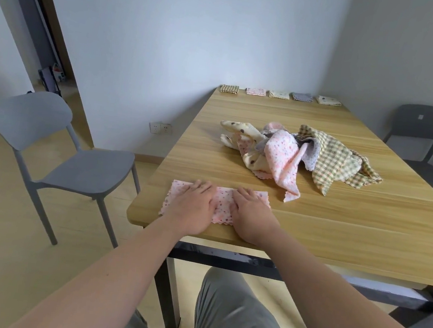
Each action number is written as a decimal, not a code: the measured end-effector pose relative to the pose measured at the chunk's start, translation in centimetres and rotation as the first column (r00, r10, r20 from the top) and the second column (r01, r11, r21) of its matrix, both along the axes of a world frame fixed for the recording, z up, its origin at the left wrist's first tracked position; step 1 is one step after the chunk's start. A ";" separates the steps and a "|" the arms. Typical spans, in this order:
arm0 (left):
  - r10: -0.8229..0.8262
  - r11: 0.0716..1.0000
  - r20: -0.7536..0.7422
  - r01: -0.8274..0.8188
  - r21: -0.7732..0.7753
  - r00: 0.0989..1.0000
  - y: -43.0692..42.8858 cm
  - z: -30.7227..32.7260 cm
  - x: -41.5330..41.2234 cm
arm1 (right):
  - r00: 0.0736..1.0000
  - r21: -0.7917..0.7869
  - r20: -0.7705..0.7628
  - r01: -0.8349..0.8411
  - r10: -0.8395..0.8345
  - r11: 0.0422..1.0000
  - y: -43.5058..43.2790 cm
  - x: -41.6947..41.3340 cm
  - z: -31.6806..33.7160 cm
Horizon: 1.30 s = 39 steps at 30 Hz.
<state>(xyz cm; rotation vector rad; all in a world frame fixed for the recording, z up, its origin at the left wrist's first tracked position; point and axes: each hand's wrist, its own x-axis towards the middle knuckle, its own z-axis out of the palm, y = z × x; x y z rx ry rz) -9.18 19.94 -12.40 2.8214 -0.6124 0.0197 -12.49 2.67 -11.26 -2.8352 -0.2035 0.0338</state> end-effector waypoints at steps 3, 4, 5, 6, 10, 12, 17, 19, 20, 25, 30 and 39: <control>0.005 0.995 -0.028 -0.002 0.104 1.000 0.8 -0.5 0.7 | 0.998 -0.077 -0.046 0.030 -0.033 0.997 -0.8 0.4 -0.7; 0.008 0.993 -0.045 -0.002 0.116 0.999 1.0 -0.5 0.9 | 0.997 -0.090 -0.061 0.039 -0.045 0.995 -1.2 0.5 -0.7; 0.010 0.992 -0.066 -0.002 0.123 0.998 1.2 -0.5 0.9 | 0.996 -0.098 -0.077 0.046 -0.053 0.994 -1.5 0.5 -0.7; 0.016 0.992 -0.083 -0.005 0.126 0.996 1.3 -0.4 1.0 | 0.994 -0.110 -0.086 0.052 -0.062 0.993 -1.8 0.4 -0.8; 0.075 0.984 -0.102 -0.057 0.169 0.992 1.2 0.0 0.7 | 0.987 -0.158 -0.118 0.093 -0.113 0.983 -2.3 0.1 -0.1; 0.071 0.981 -0.063 -0.058 0.186 0.995 0.4 0.3 0.5 | 0.993 -0.178 -0.077 0.079 -0.094 0.981 -2.0 -0.1 0.3; -0.005 0.992 -0.104 0.018 0.123 0.995 -0.7 0.4 0.3 | 0.994 -0.136 -0.107 -0.016 0.002 0.991 -1.5 -0.4 -0.1; 0.010 0.990 -0.095 0.003 0.142 0.995 0.1 0.0 0.6 | 0.994 -0.137 -0.107 0.005 -0.020 0.991 -2.0 -0.4 -0.3; 0.022 0.990 -0.093 -0.009 0.144 0.995 0.6 -0.1 0.8 | 0.994 -0.137 -0.108 0.020 -0.035 0.990 -2.3 -0.4 -0.2; 0.118 0.986 -0.118 -0.102 0.135 0.986 3.7 0.0 1.2 | 0.988 -0.132 -0.119 0.084 -0.100 0.988 -4.1 -0.7 -0.3; 0.172 0.967 -0.094 -0.151 0.203 0.981 3.2 0.8 0.8 | 0.983 0.011 -0.037 0.178 -0.177 0.984 -4.2 -0.9 -0.5; -0.034 0.991 -0.072 0.043 0.127 0.997 -2.6 0.7 -1.1 | 0.925 0.072 0.127 0.351 -0.357 0.934 -4.5 -0.9 -0.9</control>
